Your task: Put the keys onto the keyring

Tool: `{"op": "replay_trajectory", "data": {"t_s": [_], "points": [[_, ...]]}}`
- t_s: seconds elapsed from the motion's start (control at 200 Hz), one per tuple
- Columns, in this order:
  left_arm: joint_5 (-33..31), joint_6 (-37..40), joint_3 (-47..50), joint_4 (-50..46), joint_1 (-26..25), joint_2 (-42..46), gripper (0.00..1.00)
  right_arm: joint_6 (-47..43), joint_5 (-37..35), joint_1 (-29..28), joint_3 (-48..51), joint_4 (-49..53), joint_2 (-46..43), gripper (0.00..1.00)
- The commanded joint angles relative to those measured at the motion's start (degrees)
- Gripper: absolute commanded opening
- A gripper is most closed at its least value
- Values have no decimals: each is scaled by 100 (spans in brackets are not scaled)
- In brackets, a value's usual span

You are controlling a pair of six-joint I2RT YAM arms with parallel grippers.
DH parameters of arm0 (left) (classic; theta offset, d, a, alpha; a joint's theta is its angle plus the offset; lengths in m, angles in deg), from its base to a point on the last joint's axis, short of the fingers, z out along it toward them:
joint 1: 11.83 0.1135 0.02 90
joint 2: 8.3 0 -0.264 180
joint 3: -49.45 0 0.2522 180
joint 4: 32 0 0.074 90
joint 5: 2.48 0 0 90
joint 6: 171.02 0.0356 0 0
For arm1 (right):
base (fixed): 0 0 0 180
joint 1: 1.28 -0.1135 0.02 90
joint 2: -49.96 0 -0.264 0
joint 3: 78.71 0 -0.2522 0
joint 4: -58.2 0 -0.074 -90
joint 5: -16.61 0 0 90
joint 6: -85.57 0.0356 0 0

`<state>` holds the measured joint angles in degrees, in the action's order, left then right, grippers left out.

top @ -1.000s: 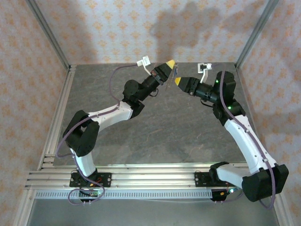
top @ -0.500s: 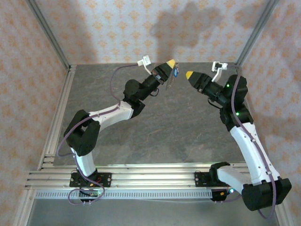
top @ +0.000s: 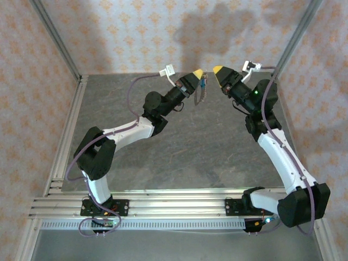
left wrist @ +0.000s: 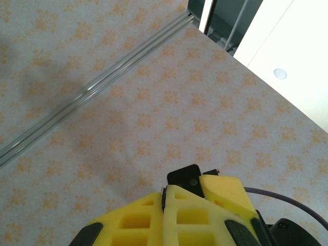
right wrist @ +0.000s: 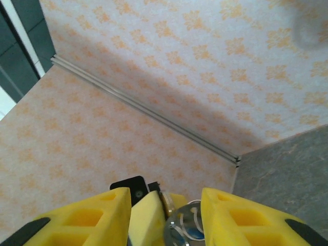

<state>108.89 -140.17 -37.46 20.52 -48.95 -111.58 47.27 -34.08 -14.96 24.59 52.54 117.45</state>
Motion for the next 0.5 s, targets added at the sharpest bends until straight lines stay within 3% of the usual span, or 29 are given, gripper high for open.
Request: {"op": "replay_trajectory", "data": {"t_s": [0.0,0.31,0.495], "points": [[-62,-61,-140,166,-7,142,0,112,-112,-121,-220,-487,7,40],[-60,-70,-130,175,-10,168,0,71,-217,-383,-159,-519,182,34],[-49,-78,-121,166,-6,186,0,44,-248,-447,-112,-526,181,25]]}}
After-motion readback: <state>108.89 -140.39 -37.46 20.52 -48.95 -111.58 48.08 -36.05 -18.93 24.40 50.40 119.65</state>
